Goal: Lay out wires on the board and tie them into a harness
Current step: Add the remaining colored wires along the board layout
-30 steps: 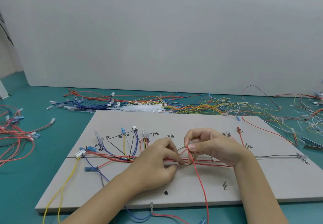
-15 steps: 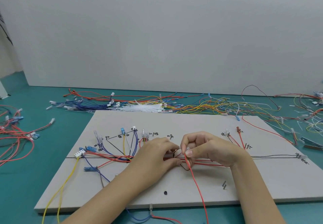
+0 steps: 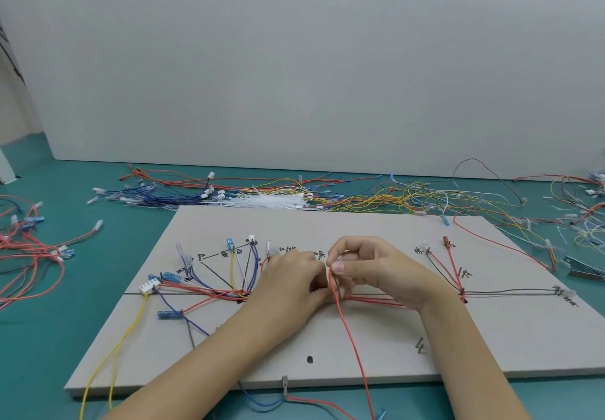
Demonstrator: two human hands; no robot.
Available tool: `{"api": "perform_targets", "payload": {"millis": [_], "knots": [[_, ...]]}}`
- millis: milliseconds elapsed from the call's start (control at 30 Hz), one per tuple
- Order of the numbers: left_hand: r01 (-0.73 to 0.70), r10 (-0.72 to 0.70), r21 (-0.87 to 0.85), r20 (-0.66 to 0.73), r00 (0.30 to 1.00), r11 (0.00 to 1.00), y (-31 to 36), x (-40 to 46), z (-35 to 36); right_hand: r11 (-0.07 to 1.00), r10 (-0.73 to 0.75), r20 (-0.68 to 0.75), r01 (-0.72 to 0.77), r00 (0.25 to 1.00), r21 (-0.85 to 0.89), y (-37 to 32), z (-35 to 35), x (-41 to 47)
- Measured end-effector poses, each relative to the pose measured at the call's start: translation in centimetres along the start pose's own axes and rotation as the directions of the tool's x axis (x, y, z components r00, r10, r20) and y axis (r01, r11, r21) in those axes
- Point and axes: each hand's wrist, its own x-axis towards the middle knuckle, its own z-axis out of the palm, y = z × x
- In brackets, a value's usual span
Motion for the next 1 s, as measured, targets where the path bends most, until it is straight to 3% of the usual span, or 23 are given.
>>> {"api": "perform_targets", "payload": {"millis": [300,500,767,1000], "knots": [[-0.094,0.103,0.185,-0.04,0.994,0.978,0.0,0.2,0.6,1.0,-0.016,-0.159,0.015,0.987,-0.006,0.2,0.3,0.6],[-0.118,0.115,-0.056,-0.067,0.991,0.991,-0.4,-0.5,0.5,0.997,0.019,-0.196,-0.032,0.98,-0.066,0.4,0.1,0.6],[-0.025,0.024,-0.141,-0.004,1.0,0.99,-0.7,0.2,0.5,0.979,0.057,-0.289,-0.11,0.956,-0.171,0.5,0.1,0.7],[0.065,-0.064,-0.151,0.01,0.998,0.986,-0.5,1.1,0.5,0.995,0.031,-0.449,-0.068,0.893,-0.067,0.9,0.1,1.3]]}}
